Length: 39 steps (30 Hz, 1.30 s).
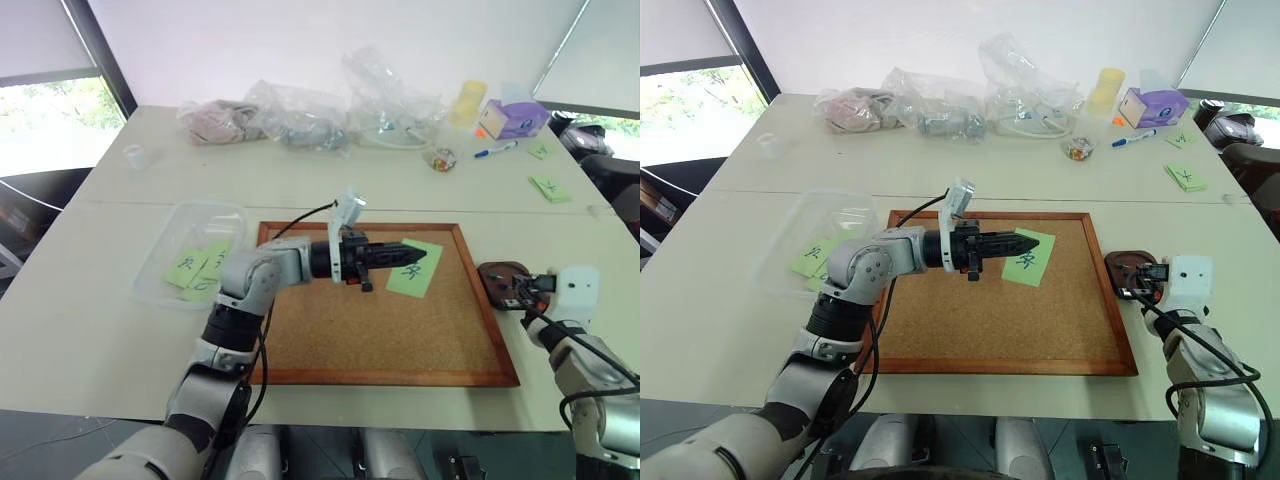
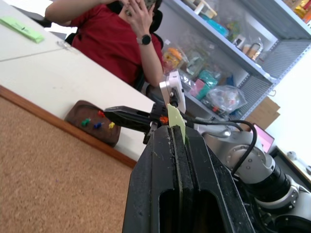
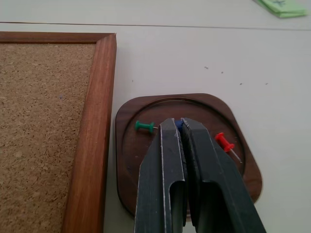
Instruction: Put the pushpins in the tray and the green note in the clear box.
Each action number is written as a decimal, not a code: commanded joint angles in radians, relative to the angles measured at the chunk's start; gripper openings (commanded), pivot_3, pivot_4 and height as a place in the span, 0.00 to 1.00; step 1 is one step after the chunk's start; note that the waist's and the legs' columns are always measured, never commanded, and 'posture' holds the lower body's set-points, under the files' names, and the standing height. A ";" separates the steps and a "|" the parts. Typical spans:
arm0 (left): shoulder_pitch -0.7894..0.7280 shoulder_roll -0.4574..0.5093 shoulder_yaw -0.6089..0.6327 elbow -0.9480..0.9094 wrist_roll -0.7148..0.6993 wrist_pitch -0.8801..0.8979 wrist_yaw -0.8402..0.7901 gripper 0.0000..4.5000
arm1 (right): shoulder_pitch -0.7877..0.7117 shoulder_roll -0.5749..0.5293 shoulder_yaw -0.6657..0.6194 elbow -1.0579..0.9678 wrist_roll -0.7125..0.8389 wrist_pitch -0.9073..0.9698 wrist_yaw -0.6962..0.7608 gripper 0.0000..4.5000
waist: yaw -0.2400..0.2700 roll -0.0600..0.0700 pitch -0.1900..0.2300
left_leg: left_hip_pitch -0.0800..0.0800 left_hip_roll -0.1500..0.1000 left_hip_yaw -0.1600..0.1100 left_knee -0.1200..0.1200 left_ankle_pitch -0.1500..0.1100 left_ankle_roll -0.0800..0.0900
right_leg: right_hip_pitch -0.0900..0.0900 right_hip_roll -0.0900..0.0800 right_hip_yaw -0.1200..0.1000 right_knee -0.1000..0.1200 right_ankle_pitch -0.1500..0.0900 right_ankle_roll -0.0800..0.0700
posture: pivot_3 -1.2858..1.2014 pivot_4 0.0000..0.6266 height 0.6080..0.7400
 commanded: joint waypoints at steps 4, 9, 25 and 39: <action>0.006 -0.001 -0.037 -0.034 -0.004 -0.036 0.001 0.00 | -0.030 -0.013 -0.016 0.018 0.017 -0.048 0.026 0.10 | 0.001 0.000 0.000 | 0.000 0.000 0.000 0.000 0.000 0.000 | 0.000 0.000 0.000 0.000 0.000 0.000 | 0.52 0.24 0.98; 0.006 -0.001 -0.038 -0.037 -0.008 -0.037 0.005 0.00 | -0.031 -0.010 -0.016 0.028 0.011 -0.047 0.022 0.54 | 0.000 0.000 0.000 | 0.000 0.000 0.000 0.000 0.000 0.000 | 0.000 0.000 0.000 0.000 0.000 0.000 | 0.52 0.24 0.98; 0.004 0.007 -0.045 -0.043 -0.004 -0.050 0.007 0.00 | -0.035 0.001 -0.030 0.025 0.020 -0.048 -0.007 0.99 | 0.001 0.000 0.000 | 0.000 0.000 0.000 0.000 0.000 0.000 | 0.000 0.000 0.000 0.000 0.000 0.000 | 0.52 0.24 0.98; 0.107 0.641 0.020 -0.233 0.030 -0.131 -0.274 0.00 | 0.023 -0.059 0.069 -0.332 0.160 0.002 0.138 0.99 | 0.003 0.002 0.000 | 0.002 0.004 0.000 -0.001 0.001 -0.002 | -0.002 0.001 0.000 0.005 -0.001 -0.002 | 0.52 0.24 0.98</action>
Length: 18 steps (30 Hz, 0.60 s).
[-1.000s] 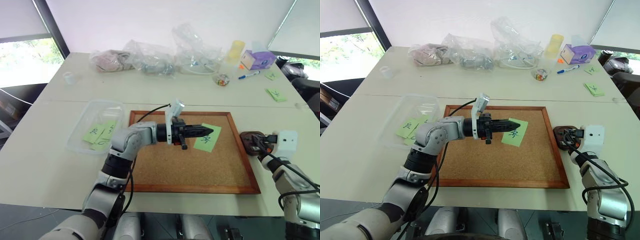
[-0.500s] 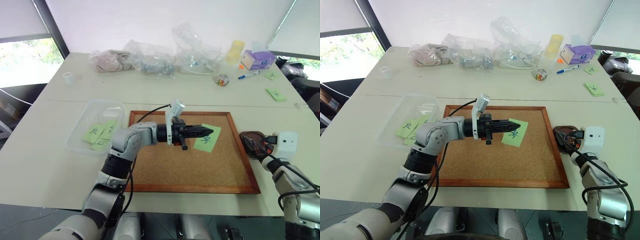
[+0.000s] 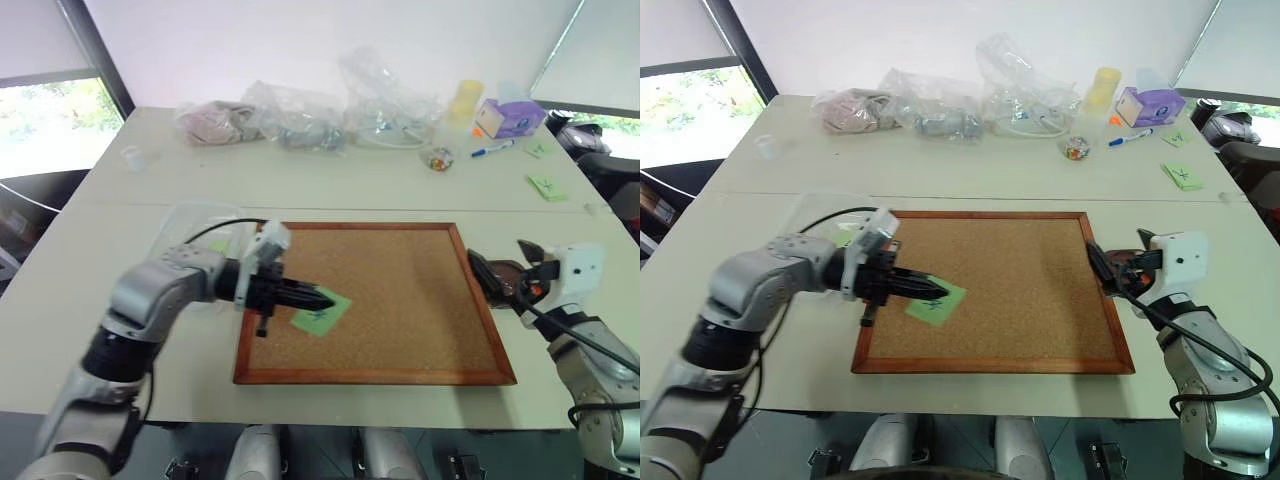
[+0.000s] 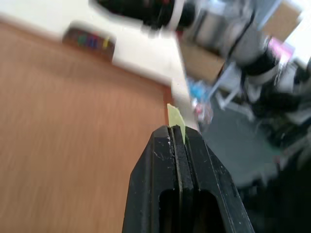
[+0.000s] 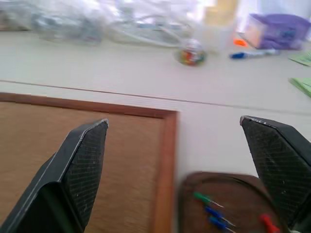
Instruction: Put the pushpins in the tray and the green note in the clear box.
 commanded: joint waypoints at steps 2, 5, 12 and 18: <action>-0.105 0.069 0.115 0.174 0.116 -0.137 0.086 0.00 | -0.020 -0.039 0.078 -0.091 0.057 0.050 0.058 0.99 | 0.013 -0.001 0.000 | 0.000 -0.001 0.000 0.001 0.000 0.000 | 0.001 -0.001 0.000 -0.001 0.000 0.000 | 0.52 0.24 0.98; -0.148 0.157 0.149 0.252 0.181 -0.190 0.094 0.00 | -0.014 -0.078 0.143 -0.143 0.100 0.110 0.109 0.99 | 0.000 -0.006 0.003 | -0.003 -0.002 0.002 0.002 -0.002 0.003 | 0.001 -0.002 0.000 -0.005 0.000 0.000 | 0.52 0.24 0.98; -0.272 0.273 0.087 0.484 0.390 -0.346 0.115 0.00 | -0.047 -0.136 0.204 -0.200 0.184 0.197 0.150 0.99 | 0.008 -0.006 0.004 | -0.002 -0.001 0.003 0.000 -0.001 0.003 | -0.002 0.000 -0.001 -0.003 0.000 0.001 | 0.52 0.24 0.98; -0.251 0.311 0.042 0.512 0.458 -0.362 0.039 0.00 | -0.062 -0.128 0.209 -0.182 0.171 0.193 0.141 0.99 | 0.009 -0.010 0.005 | -0.004 -0.002 0.004 0.002 -0.002 0.003 | -0.002 -0.001 -0.001 -0.003 0.000 0.001 | 0.52 0.24 0.98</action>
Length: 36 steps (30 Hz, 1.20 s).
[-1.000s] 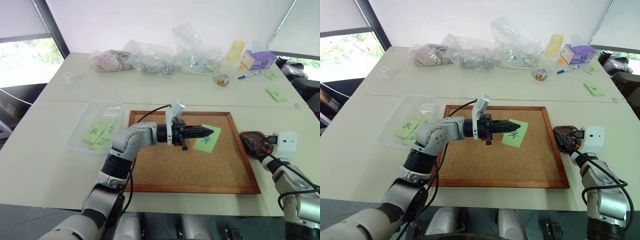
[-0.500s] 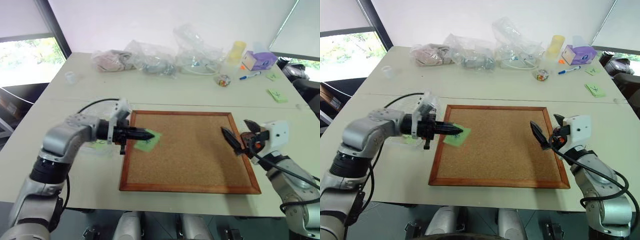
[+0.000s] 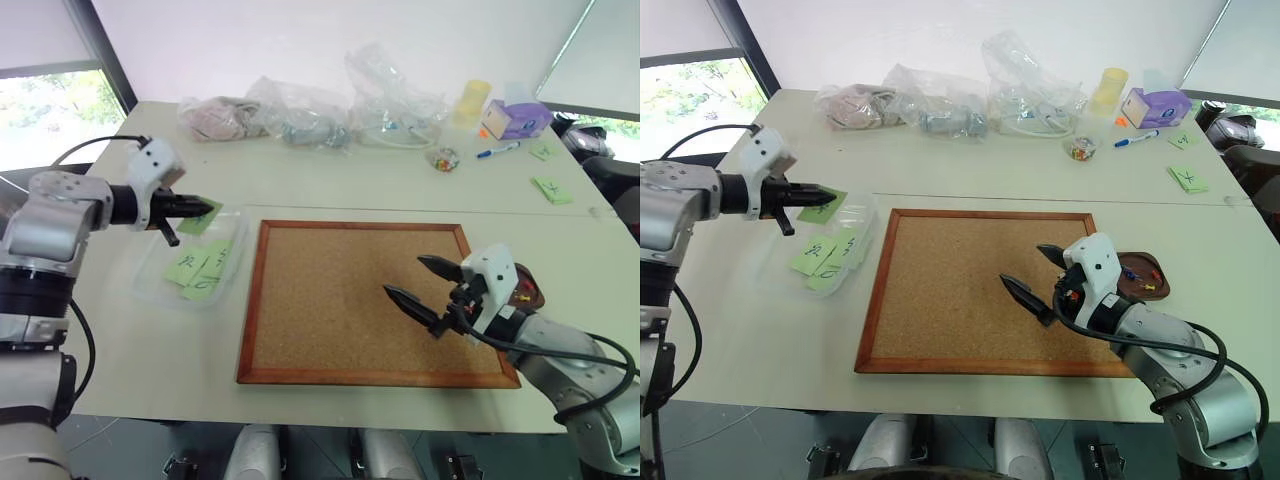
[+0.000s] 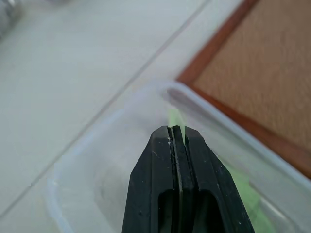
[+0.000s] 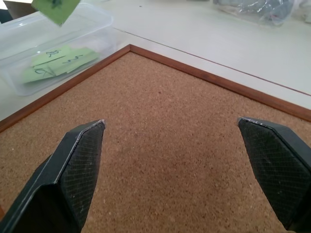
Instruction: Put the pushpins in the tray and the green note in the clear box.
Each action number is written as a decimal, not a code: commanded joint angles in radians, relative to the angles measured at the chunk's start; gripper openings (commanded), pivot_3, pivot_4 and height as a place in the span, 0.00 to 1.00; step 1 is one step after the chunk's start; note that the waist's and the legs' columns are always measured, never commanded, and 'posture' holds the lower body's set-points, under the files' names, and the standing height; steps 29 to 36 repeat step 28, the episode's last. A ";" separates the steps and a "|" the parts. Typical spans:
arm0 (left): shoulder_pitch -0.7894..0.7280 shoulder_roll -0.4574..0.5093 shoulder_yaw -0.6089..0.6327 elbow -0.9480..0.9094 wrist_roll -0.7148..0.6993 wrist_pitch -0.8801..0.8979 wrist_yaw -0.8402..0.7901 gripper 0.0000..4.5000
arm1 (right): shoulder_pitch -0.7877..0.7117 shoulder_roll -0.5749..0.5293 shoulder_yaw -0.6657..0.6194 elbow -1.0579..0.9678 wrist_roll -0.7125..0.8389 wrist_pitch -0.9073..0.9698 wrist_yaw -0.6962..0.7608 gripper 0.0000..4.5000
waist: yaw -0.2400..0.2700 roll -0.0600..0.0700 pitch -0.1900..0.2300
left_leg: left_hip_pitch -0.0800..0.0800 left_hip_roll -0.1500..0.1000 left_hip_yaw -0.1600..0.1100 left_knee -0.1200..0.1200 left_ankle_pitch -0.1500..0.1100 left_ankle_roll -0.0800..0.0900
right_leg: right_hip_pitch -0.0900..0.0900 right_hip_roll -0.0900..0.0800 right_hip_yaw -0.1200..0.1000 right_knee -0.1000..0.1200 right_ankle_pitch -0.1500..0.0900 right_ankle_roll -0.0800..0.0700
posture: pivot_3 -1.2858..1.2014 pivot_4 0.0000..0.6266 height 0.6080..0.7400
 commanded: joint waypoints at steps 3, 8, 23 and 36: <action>0.019 0.030 -0.022 -0.006 0.052 -0.025 -0.043 0.21 | -0.002 0.000 -0.009 -0.012 0.001 -0.020 -0.009 1.00 | -0.002 0.000 0.000 | 0.000 0.000 0.000 0.000 0.000 0.000 | 0.000 0.000 0.000 0.000 0.000 0.000 | 0.52 0.24 0.98; -0.020 0.011 -0.018 0.034 0.076 -0.046 -0.040 0.72 | 0.016 0.002 -0.022 -0.016 0.002 -0.029 -0.015 1.00 | -0.002 0.000 0.000 | 0.000 0.001 0.000 0.000 0.000 0.000 | -0.001 0.001 0.000 0.001 0.001 0.001 | 0.52 0.24 0.98; -0.068 -0.343 0.170 -0.312 -0.314 0.276 0.099 0.99 | 0.043 0.048 -0.226 -0.003 0.082 -0.059 -0.094 1.00 | -0.002 0.000 -0.001 | -0.001 0.000 -0.001 0.002 0.000 0.000 | 0.000 0.000 0.000 0.001 0.002 0.004 | 0.52 0.24 0.98; 0.155 -0.412 0.032 -0.564 -0.343 0.343 0.147 0.99 | 0.112 0.073 -0.279 -0.039 0.097 -0.083 -0.119 1.00 | -0.009 0.000 0.000 | 0.002 0.001 -0.001 0.001 0.001 -0.001 | -0.002 0.002 0.002 0.008 0.002 0.005 | 0.52 0.24 0.98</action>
